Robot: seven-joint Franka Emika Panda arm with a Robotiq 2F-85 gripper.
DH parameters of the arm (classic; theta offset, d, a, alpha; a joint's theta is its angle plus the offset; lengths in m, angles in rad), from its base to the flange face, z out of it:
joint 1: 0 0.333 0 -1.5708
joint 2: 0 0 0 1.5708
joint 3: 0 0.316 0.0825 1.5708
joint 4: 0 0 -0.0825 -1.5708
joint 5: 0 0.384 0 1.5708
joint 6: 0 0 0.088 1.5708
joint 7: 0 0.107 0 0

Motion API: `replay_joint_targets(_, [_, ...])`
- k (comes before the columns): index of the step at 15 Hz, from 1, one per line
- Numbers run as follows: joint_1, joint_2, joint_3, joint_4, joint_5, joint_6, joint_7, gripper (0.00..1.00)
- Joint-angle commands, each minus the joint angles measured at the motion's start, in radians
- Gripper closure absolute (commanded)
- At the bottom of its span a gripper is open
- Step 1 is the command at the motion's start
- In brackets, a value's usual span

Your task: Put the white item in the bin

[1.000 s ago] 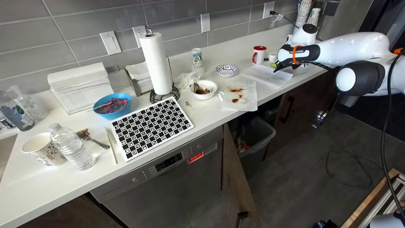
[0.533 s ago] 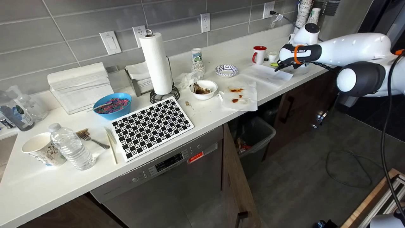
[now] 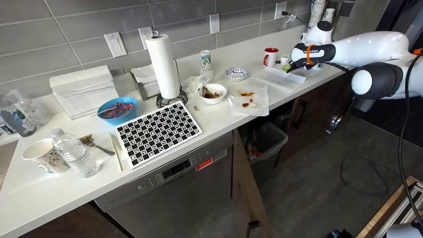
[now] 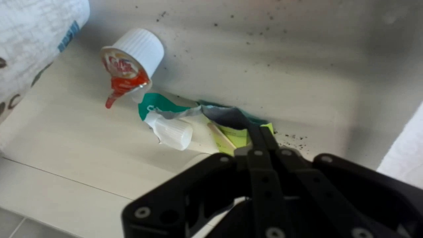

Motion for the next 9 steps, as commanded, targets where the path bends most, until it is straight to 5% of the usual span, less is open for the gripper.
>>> replay_joint_targets(1, [0.018, -0.055, -0.019, -0.058, -0.018, -0.074, 0.010, 1.00])
replay_joint_targets(9, [0.047, -0.093, -0.114, -0.064, -0.048, -0.110, 0.088, 1.00])
